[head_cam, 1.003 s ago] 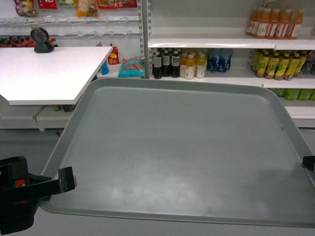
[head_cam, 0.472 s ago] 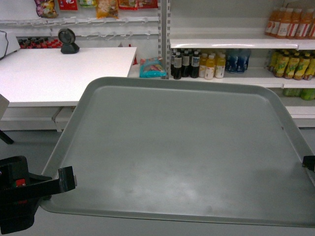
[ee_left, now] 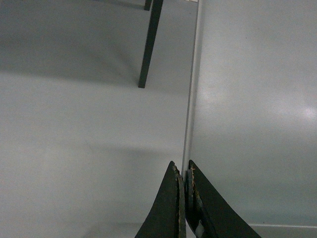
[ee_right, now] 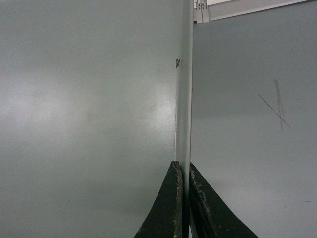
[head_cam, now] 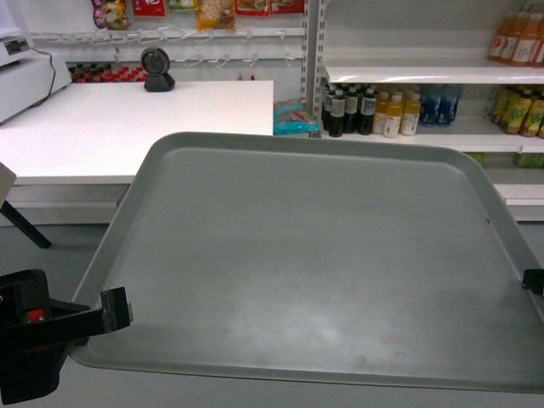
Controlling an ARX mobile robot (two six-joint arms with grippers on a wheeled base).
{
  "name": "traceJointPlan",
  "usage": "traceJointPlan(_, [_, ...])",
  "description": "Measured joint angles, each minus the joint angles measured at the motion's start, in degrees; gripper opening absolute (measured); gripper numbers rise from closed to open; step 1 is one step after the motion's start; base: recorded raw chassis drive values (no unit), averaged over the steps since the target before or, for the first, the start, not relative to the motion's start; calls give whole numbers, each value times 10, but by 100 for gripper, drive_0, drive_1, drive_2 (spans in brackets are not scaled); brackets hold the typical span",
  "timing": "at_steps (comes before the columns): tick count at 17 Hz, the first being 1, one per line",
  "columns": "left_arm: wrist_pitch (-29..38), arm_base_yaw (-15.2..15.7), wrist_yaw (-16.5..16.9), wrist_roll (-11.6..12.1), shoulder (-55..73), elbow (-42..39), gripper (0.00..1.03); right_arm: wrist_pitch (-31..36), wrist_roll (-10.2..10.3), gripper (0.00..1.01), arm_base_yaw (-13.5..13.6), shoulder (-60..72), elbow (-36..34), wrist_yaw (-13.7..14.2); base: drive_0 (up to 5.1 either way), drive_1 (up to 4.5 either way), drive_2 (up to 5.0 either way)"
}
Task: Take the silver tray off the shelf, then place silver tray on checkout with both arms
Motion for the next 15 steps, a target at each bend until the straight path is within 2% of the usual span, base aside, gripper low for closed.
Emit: traceJointPlan(15, [0,0,0,0,0,0,3,1,0,3,0,0,0,0,-497,240,240])
